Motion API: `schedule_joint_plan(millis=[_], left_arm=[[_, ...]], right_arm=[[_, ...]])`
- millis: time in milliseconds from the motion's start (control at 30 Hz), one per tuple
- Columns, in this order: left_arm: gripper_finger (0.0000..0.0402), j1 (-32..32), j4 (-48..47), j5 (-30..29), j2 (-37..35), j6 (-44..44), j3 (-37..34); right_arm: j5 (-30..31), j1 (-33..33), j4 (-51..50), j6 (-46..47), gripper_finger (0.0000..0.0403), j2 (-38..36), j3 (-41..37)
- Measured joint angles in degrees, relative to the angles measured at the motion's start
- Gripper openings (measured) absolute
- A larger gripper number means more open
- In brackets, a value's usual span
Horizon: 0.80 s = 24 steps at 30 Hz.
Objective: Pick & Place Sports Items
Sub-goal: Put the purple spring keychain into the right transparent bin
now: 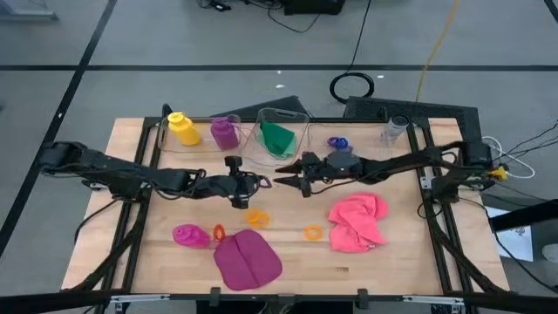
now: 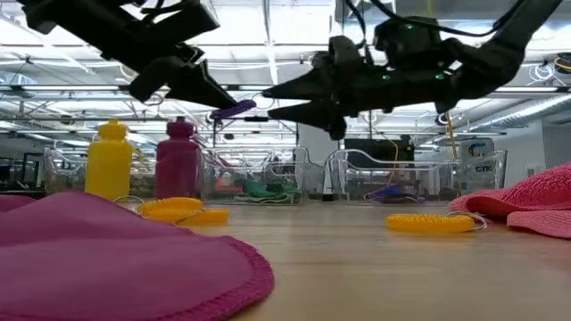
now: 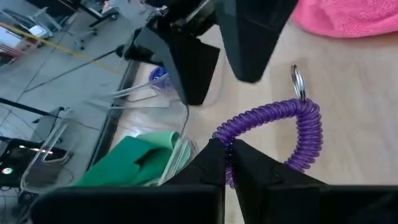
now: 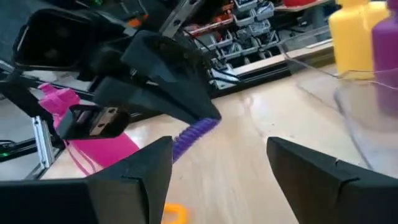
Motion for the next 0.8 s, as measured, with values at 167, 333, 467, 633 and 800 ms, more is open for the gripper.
schedule_joint_plan(millis=[167, 333, 467, 633, 800], left_arm=[[0.0005, -0.03, 0.92, -0.05, 1.08, 0.83, 0.04], [0.0005, -0.01, 2.89, -1.17, 3.42, 3.05, 0.04], [0.0005, -0.03, 4.56, -2.50, 4.94, 4.17, 0.09], [0.0005, -0.08, 5.47, -4.22, 5.24, 4.38, 0.09], [0.0005, -0.45, 6.51, -7.78, 5.20, 4.67, 0.09]], right_arm=[[-2.87, 0.41, -0.06, 0.62, 0.0192, 2.51, 2.49], [-3.02, 0.98, -0.05, 1.49, 0.0192, 3.53, 3.77], [-2.97, 1.01, -0.50, 1.51, 0.0192, 3.58, 3.77], [-2.67, 0.98, -1.51, 1.51, 0.0192, 3.54, 3.79], [-2.76, 0.86, -3.07, 1.51, 0.0191, 3.58, 3.79]])
